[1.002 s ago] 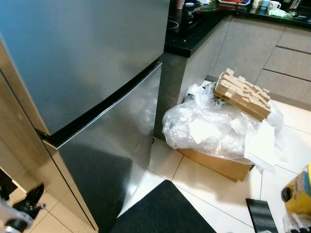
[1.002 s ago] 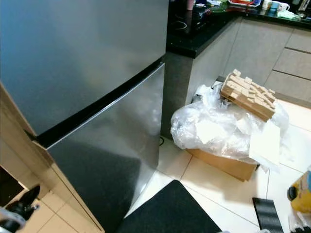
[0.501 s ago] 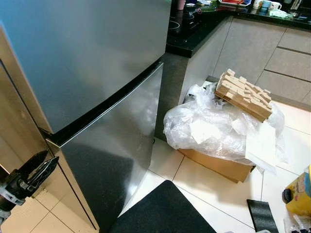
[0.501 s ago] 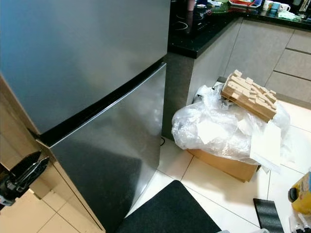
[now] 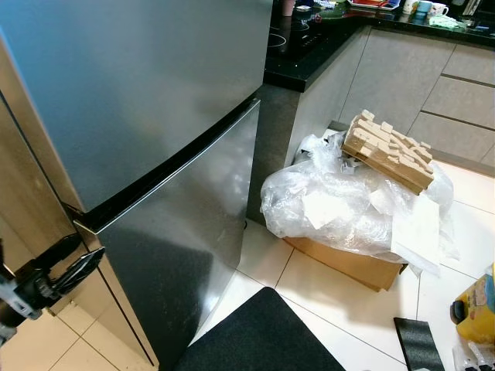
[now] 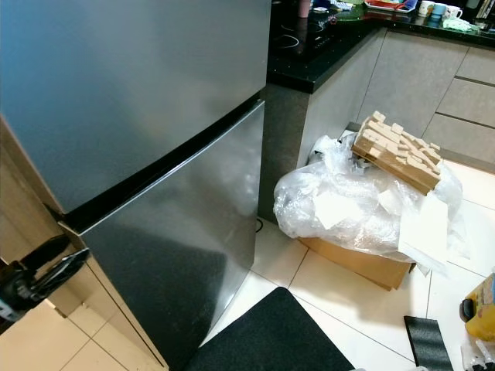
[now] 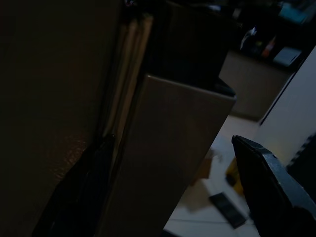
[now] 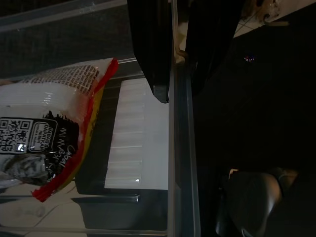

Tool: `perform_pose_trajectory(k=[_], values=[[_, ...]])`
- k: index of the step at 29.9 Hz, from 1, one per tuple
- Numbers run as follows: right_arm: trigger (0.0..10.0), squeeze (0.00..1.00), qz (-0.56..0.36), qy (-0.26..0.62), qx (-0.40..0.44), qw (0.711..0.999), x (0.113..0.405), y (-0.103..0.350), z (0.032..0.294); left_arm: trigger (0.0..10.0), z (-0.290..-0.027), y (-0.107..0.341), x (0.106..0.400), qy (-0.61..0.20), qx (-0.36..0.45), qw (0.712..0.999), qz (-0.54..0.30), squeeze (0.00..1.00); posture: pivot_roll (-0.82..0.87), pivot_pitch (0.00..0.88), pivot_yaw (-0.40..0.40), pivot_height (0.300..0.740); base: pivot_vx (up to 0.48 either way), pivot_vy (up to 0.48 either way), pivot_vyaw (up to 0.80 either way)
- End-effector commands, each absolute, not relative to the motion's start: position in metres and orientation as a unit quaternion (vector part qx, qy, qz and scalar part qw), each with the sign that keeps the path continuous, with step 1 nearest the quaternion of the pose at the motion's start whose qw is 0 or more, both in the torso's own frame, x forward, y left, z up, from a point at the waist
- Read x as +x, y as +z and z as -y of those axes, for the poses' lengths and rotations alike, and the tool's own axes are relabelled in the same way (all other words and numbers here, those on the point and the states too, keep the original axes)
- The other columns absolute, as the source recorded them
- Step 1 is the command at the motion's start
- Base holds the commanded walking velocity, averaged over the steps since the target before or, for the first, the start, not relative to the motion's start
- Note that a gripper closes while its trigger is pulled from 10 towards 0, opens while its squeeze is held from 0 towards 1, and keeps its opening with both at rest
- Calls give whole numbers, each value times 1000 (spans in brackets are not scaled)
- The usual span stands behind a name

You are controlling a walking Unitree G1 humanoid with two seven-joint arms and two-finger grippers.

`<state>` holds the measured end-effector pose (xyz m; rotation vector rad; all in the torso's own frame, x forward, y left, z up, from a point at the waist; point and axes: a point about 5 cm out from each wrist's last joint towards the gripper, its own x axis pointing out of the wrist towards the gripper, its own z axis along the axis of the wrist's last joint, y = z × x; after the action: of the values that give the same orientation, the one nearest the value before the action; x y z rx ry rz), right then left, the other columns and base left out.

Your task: Restocking fridge

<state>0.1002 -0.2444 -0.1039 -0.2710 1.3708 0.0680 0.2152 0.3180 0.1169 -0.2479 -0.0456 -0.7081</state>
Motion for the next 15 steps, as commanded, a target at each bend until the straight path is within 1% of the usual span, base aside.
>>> perform_pose_trajectory(k=[1,2,3,5,14,15], values=[[10000,0,-629,26,-123,767,101,-103,246,10000,-304,109,221,-360,-116,926,2,0,-40,0,-34,740,0,0,0],[10000,0,-629,26,-122,767,101,-103,246,10000,-299,106,224,-368,-115,923,-4,0,-40,0,-34,740,0,0,0],[10000,0,-629,26,-122,767,101,-103,246,10000,-299,106,224,-368,-115,923,-4,0,-40,0,-34,740,0,0,0],[10000,0,-629,26,-122,768,101,-103,246,10000,-288,105,224,-394,-130,910,-1,0,-44,0,-32,740,0,0,0],[10000,0,-629,26,-122,767,101,-103,246,10000,-276,105,223,-430,-149,891,-3,0,-46,0,-32,740,0,0,0],[10000,0,-629,25,-122,767,101,-103,246,10000,-273,104,222,-440,-155,884,-4,0,-46,0,-32,740,0,0,0]])
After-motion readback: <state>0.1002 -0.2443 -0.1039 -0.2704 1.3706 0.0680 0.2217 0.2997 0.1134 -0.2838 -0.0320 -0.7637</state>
